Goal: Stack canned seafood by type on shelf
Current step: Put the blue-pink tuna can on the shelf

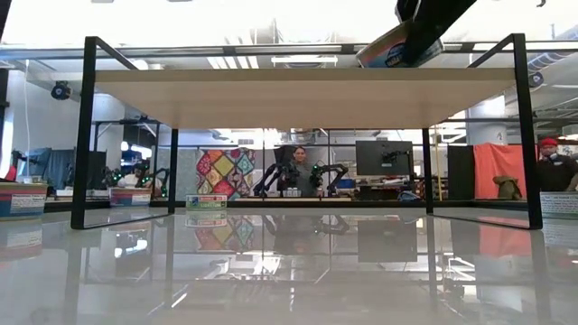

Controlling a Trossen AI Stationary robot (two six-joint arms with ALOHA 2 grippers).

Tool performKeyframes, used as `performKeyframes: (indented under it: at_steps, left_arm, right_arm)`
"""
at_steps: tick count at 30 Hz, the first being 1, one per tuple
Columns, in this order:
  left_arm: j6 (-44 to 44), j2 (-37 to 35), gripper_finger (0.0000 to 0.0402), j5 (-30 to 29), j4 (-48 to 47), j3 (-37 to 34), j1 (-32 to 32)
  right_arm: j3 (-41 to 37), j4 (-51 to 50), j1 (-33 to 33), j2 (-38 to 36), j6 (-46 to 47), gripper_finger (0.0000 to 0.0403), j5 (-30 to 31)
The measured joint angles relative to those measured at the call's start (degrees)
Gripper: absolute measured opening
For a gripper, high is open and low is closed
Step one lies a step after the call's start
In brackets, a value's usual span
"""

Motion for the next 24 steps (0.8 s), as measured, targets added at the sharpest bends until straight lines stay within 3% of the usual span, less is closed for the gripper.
performKeyframes:
  at_steps: [7,11,15,24]
  left_arm:
    - [0.55,-3.7,0.0084,-0.14,4.79,-6.87,-0.77]
    - [-0.27,-7.99,0.0084,1.61,21.95,-17.92,0.03]
    - [-2.34,-8.85,0.0084,8.46,37.02,-25.86,3.28]
    - [-3.13,-6.47,0.0084,14.42,32.91,-23.18,6.45]
  right_arm:
    - [-0.57,1.59,-0.15,0.11,-0.41,0.0397,-1.6]
    - [-0.65,1.92,-0.21,0.11,-0.06,0.0398,-1.67]
    - [-0.67,3.11,-0.54,0.16,-0.21,0.0399,-1.56]
    - [-1.09,5.67,-1.42,0.41,0.25,0.04,-1.12]
